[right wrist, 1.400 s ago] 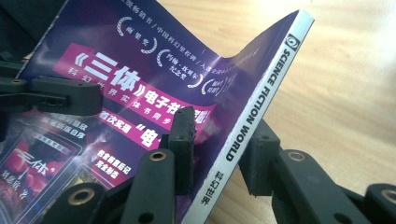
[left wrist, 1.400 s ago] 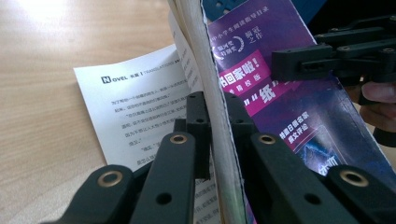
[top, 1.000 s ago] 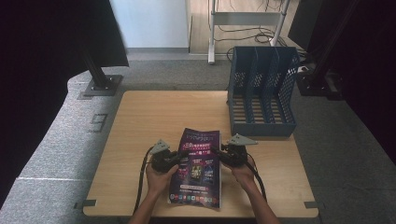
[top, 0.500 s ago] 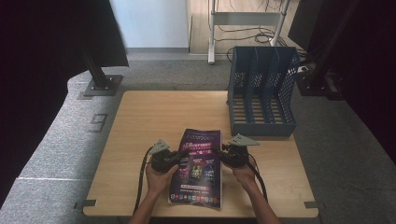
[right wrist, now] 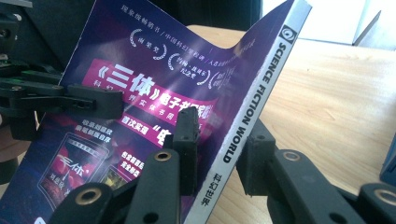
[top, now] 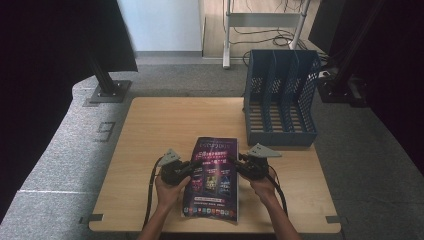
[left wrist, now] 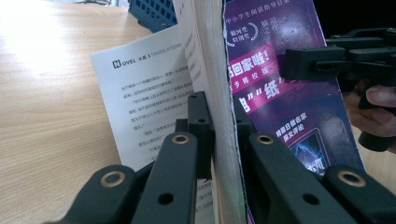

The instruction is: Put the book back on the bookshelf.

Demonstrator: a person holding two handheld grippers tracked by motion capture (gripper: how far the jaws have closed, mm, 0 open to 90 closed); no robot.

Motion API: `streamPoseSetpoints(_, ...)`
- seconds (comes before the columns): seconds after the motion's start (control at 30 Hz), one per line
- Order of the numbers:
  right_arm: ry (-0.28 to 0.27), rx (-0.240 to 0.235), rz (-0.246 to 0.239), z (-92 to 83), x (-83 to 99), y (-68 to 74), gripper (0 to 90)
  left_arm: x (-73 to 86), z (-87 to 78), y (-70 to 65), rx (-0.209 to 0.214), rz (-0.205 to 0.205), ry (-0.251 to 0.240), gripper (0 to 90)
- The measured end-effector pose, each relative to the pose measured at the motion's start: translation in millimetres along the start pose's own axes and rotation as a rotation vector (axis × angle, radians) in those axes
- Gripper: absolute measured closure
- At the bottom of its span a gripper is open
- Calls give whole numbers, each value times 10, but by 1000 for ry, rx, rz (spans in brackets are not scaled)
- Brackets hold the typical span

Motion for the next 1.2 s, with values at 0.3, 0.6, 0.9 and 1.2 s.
streamPoseSetpoints(0.3, -59, -21, -32, -103, -108, 70, 730, -105, -48, -88, 8, 31, -32, 854)
streamPoseSetpoints(0.6, -97, -35, -50, -180, -200, 112, 744, -207, -45, -126, 16, 65, -43, 857)
streamPoseSetpoints(0.9, -132, -42, -47, -240, -255, 104, 756, -311, -5, -168, 15, 93, -50, 861)
streamPoseSetpoints(1.2, -154, -47, -73, -280, -287, 119, 763, -349, 21, -178, 22, 108, -62, 860)
Point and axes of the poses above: each handheld gripper's, and its own axes: z roughly forward along the jaws, x roughly out of its underside, y roughly to its left, the point moved 1 cm from there along z, roughly forward along the jaws, and after that the axes turned 13 degrees about -y, right-handed, at the moved point
